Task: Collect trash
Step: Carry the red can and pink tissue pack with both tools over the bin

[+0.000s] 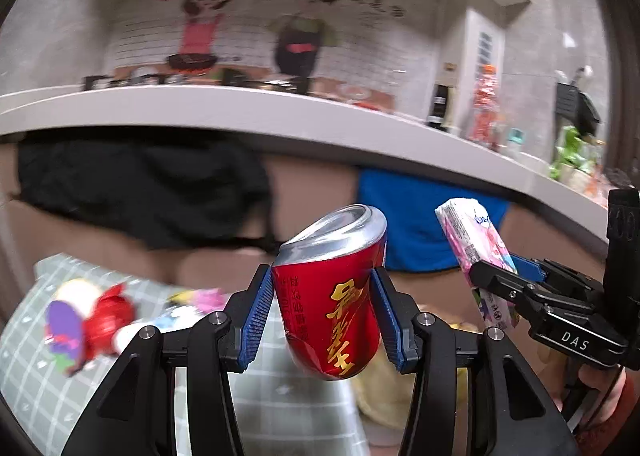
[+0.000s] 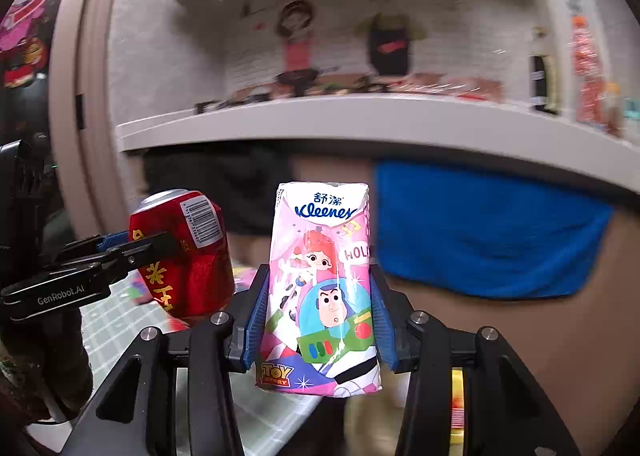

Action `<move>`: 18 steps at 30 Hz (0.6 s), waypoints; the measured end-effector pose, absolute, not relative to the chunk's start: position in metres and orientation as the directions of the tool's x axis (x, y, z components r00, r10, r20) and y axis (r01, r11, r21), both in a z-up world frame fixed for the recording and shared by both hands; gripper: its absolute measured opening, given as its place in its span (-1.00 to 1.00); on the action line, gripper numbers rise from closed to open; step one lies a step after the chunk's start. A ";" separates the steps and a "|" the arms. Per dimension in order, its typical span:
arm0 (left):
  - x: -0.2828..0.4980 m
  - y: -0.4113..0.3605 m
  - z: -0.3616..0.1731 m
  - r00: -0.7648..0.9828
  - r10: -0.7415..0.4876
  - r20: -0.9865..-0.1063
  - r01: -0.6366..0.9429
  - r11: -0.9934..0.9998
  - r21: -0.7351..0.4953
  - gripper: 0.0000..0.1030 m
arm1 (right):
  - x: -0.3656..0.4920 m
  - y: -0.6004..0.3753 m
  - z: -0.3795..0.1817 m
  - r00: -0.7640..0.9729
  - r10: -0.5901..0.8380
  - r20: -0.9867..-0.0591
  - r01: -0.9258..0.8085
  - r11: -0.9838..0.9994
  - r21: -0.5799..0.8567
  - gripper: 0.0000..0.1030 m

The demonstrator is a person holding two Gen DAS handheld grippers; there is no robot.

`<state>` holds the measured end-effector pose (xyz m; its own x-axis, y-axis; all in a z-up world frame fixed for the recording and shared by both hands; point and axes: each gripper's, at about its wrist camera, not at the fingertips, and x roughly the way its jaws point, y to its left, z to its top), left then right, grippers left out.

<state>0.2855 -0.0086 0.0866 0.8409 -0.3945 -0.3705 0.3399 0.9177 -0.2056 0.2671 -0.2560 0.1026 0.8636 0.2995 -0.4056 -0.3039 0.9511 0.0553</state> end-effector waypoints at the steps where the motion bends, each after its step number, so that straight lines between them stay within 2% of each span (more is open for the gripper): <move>1: 0.287 -0.018 0.088 0.834 -0.412 -0.366 0.358 0.910 -0.210 -0.03 | 0.264 -0.270 0.106 0.875 0.273 -0.401 -0.276 0.960 0.052 -0.17; 8: 0.301 -0.084 0.086 0.781 -0.506 -0.366 0.449 0.862 -0.234 -0.03 | 0.254 -0.339 0.109 0.905 0.149 -0.399 -0.131 0.989 0.072 -0.17; 18: 0.316 -0.134 0.067 0.739 -0.534 -0.411 0.483 0.845 -0.229 -0.03 | 0.260 -0.385 0.084 0.898 0.112 -0.425 -0.063 0.990 0.126 -0.17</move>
